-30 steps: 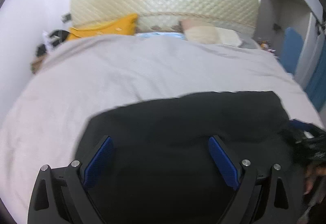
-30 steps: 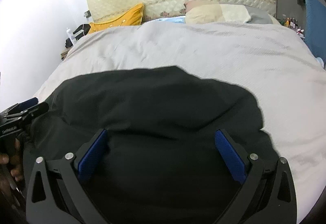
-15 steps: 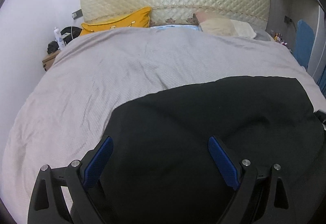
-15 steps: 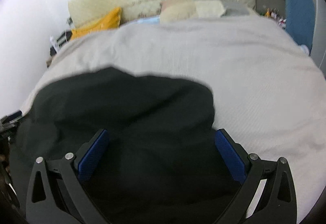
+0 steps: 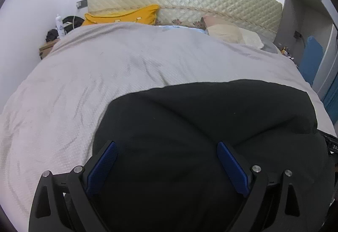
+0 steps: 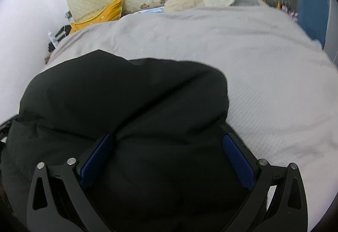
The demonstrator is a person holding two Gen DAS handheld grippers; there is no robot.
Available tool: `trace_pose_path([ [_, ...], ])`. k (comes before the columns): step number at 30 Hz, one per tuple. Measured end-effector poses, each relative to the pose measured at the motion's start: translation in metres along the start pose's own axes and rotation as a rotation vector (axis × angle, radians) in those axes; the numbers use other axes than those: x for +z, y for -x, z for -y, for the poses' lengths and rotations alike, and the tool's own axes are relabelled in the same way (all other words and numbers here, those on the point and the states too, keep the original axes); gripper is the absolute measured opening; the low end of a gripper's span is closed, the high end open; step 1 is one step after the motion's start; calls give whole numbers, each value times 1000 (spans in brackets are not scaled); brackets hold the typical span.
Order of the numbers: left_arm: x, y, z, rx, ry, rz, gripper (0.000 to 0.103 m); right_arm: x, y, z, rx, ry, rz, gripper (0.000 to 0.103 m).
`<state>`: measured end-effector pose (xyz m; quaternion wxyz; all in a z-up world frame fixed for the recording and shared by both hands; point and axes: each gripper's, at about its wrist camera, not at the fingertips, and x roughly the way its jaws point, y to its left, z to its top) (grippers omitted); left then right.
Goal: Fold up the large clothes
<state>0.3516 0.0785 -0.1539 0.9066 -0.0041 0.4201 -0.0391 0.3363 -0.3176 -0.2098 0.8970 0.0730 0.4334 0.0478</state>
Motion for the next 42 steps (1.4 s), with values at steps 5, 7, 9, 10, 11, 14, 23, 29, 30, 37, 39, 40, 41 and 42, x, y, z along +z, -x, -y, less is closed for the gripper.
trace_pose_path([
  [5, 6, 22, 7, 55, 7, 27, 96, 4, 23, -9, -31, -1, 46, 103],
  [7, 10, 38, 9, 32, 30, 55, 96, 6, 35, -11, -4, -36, 69, 103],
  [9, 13, 57, 12, -2, 75, 94, 96, 8, 55, -17, 14, -41, 111, 103],
  [10, 16, 69, 14, -11, 96, 107, 96, 10, 61, -22, 16, -31, 126, 103],
  [11, 18, 78, 17, -20, 106, 117, 96, 12, 74, -29, 8, -12, 155, 103],
  [14, 26, 114, 31, -33, 95, 159, 96, 17, 108, -44, -1, 17, 223, 103],
  [23, 23, 218, 74, -1, 0, 246, 96, 21, 232, -70, 8, 27, 410, 103],
  [29, 13, 293, 94, -41, -17, 330, 96, 2, 300, -85, 55, 27, 507, 103],
  [30, 9, 306, 97, -51, -20, 347, 96, -2, 310, -88, 59, 34, 524, 103],
  [37, -25, 381, 111, -15, -50, 467, 100, -39, 380, -114, 75, 97, 665, 103],
  [39, -33, 395, 113, -23, -57, 480, 100, -52, 398, -123, 89, 107, 696, 103],
  [40, -37, 402, 113, -21, -56, 485, 100, -55, 402, -124, 94, 108, 700, 103],
  [41, -42, 409, 114, -24, -55, 490, 100, -61, 410, -129, 98, 119, 705, 103],
  [42, -46, 414, 112, -30, -53, 492, 100, -66, 415, -133, 101, 130, 710, 103],
])
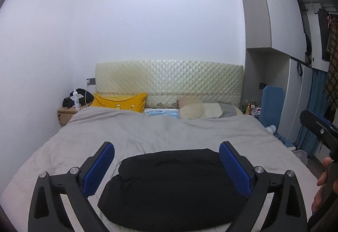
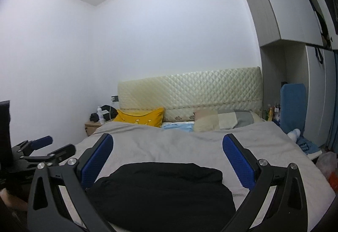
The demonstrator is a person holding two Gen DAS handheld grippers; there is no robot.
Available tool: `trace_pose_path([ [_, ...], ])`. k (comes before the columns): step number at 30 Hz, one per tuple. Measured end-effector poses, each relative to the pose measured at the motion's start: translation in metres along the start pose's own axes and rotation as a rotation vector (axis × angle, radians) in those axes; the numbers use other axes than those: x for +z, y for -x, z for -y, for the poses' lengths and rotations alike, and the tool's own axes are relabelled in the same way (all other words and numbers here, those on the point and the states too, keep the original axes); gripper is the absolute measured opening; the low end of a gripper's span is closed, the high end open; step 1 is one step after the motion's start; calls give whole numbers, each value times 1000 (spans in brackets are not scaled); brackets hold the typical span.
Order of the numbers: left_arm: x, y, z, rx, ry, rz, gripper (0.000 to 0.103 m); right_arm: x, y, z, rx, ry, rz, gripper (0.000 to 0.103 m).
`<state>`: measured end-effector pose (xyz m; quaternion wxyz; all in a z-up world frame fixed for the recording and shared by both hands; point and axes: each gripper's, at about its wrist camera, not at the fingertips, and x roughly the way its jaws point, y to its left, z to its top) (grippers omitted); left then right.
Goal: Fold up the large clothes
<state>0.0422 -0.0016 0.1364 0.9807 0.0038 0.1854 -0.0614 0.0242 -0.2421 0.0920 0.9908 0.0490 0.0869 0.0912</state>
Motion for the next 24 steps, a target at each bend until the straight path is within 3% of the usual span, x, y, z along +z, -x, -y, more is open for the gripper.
trace_pose_path([
  [7, -20, 27, -3, -17, 12, -39, 102, -14, 41, -27, 27, -9, 28, 103],
  [9, -27, 29, -4, -29, 16, -54, 102, -22, 45, -35, 32, 13, 8, 103],
  [16, -51, 41, -2, 52, -18, -46, 102, -57, 49, -44, 0, -2, -77, 103],
  [24, -82, 36, -9, 12, 6, -120, 102, -99, 45, -42, -33, -5, -165, 103],
])
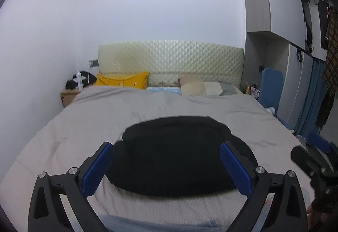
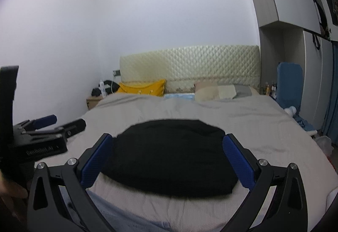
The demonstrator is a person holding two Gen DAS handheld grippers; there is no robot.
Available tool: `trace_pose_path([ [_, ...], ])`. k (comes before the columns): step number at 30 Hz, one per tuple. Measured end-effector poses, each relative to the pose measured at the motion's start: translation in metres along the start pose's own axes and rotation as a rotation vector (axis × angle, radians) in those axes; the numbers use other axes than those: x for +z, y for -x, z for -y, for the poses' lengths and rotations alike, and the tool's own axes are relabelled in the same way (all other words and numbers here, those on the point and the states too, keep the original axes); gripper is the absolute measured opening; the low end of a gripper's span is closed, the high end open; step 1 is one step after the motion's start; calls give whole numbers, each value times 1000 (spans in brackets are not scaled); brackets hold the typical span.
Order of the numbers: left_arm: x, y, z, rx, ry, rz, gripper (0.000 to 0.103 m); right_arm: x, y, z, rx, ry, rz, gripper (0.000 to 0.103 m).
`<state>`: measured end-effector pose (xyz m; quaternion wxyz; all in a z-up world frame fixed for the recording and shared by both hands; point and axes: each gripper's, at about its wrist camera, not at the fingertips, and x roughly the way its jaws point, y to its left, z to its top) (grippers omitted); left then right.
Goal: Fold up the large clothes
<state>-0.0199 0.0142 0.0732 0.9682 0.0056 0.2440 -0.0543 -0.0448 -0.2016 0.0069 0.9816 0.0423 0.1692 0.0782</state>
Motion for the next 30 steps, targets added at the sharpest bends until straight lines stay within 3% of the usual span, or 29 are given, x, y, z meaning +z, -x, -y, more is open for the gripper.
trace_pose_path([
  [5, -15, -11, -4, 24, -18, -40, 102, -24, -5, 3, 20, -15, -58, 103],
  [7, -23, -17, -6, 26, -20, -61, 102, -34, -8, 3, -15, 1, -85, 103],
  [13, -39, -32, -6, 20, -30, -115, 102, -41, -13, 4, -12, -10, -107, 103],
  [30, -38, -29, -13, 29, -15, -110, 102, -47, -18, 7, -7, -18, -114, 103],
])
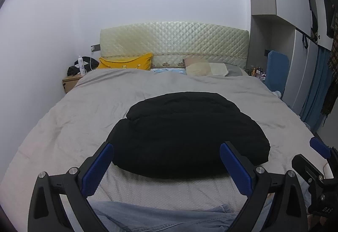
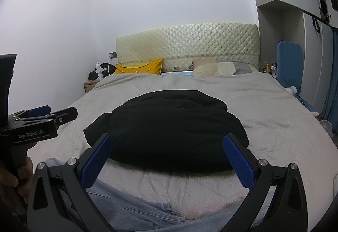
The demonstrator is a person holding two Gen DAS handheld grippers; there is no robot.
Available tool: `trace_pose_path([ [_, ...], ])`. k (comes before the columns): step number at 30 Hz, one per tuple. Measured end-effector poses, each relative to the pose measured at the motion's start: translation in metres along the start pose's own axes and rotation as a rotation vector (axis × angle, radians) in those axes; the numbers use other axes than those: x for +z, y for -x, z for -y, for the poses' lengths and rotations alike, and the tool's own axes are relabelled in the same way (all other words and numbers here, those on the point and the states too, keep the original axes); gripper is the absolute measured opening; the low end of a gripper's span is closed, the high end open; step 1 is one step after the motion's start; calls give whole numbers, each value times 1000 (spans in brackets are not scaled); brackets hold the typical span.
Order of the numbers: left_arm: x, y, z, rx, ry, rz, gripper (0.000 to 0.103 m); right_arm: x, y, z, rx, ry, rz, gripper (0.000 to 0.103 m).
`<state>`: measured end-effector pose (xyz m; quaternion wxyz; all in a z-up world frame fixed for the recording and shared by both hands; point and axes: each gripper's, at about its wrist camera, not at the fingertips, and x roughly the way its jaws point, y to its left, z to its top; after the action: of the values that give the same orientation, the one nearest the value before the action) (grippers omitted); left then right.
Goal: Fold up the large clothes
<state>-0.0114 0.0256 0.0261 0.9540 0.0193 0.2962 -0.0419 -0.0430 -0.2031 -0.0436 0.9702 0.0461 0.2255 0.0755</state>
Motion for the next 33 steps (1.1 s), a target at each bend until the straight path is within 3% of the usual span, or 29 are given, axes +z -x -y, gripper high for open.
trace_pose_path([
  [33, -1, 5, 9, -21, -10, -6, 102, 4, 10, -4, -28, -23, 14, 103],
])
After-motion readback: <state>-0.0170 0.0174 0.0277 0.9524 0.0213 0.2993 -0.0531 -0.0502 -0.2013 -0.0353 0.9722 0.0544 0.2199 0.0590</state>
